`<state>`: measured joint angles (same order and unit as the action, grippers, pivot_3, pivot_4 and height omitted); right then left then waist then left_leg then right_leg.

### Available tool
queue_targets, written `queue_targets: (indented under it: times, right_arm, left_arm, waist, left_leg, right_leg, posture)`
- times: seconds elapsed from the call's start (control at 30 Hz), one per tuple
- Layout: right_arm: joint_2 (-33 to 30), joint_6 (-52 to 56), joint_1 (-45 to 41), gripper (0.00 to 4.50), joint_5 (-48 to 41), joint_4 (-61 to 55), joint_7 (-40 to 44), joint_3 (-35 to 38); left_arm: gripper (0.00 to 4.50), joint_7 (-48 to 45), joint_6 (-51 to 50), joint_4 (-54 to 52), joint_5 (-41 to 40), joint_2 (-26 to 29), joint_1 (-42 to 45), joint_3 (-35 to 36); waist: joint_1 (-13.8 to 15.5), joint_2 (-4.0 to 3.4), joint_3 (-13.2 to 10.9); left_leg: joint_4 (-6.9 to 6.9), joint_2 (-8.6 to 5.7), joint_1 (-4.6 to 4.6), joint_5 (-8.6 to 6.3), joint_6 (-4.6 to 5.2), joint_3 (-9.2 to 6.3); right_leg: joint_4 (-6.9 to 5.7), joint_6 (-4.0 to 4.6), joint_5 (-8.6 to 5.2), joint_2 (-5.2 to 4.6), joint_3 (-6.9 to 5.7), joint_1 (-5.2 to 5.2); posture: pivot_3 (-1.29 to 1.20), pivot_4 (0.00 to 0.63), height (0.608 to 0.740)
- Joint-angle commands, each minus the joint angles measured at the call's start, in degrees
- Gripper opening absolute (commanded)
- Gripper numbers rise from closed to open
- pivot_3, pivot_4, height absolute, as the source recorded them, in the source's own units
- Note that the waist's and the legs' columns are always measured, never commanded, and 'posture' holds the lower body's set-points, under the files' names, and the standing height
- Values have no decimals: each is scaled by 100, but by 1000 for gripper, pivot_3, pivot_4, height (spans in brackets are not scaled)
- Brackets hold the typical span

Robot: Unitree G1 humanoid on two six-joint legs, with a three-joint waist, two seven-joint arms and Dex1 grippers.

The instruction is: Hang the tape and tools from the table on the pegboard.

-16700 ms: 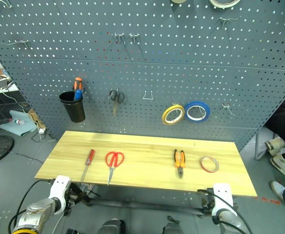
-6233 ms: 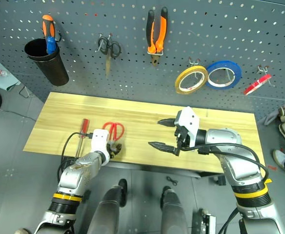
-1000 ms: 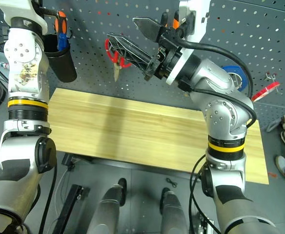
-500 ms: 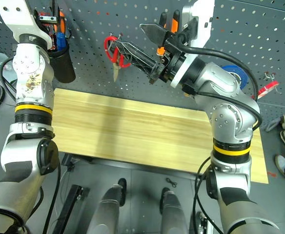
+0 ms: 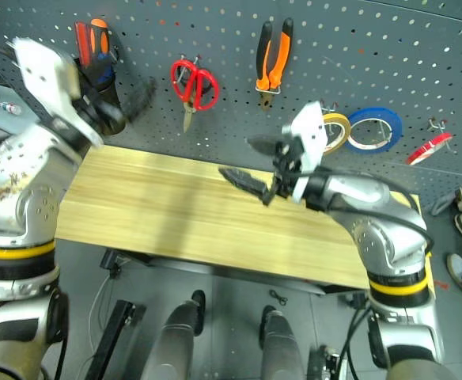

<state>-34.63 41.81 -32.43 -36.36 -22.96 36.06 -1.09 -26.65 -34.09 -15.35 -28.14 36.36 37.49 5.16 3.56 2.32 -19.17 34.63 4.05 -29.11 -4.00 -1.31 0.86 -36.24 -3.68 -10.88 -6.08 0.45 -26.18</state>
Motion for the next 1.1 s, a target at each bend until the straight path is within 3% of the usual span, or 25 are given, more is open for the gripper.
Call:
queue_targets:
  times: [0.03, 0.17, 0.3, 0.63, 0.77, 1.1]
  right_arm:
    - [-218, -190, 507, 4500, 495, -362, -28, -226]
    - [-209, -545, 1154, 4500, 1244, 26, -340, -362]
    - [-152, -1176, 1773, 4500, 2018, 694, -692, -352]
    - [249, -1614, 2898, 4500, 2514, 1097, -1333, 248]
    - [413, -1802, 3142, 4500, 2678, 1298, -1621, 532]
    - [967, -1864, 3408, 4500, 2884, 1545, -2415, 995]
  left_arm:
    - [4482, -327, -665, -621, -122, 195, -563, -441]
    - [4482, -654, -633, -591, 222, 196, -1320, -1159]
    - [4482, -752, 39, 348, 1078, -99, -1546, -2022]
    - [4482, -1244, 1325, 2326, 1796, -997, -1371, -2324]
    - [4482, -1337, 1921, 3082, 2159, -1180, -1282, -2366]
    - [4482, -1307, 2736, 4471, 2424, -1537, -1087, -2093]
  waist:
    - [-8, 1, 3]
    - [-5, -1, 5]
    - [46, -7, 10]
    - [4, -22, 30]
    - [-10, -37, 143]
    - [-179, -45, 734]
  left_leg:
    - [0, 1, 1, 0, 0, 0]
    - [6, 2, 1, -1, -1, 1]
    - [11, 2, 0, -6, -10, 6]
    - [16, 2, 0, 0, 0, 9]
    - [17, 1, 0, -1, -1, 10]
    - [8, -3, 1, -28, -31, 15]
  right_leg:
    - [2, 1, -1, 1, 0, -1]
    - [5, 3, -1, 2, 4, -2]
    - [14, 25, -15, 1, 9, -2]
    - [15, 13, -5, 1, 14, -2]
    - [21, -4, 6, 1, 15, 0]
    - [46, -7, 7, 0, 12, 12]
  posture:
    - [144, 283, 740]
    - [129, 298, 740]
    - [120, 319, 740]
    - [73, 294, 740]
    - [35, 238, 740]
    - [-63, 86, 740]
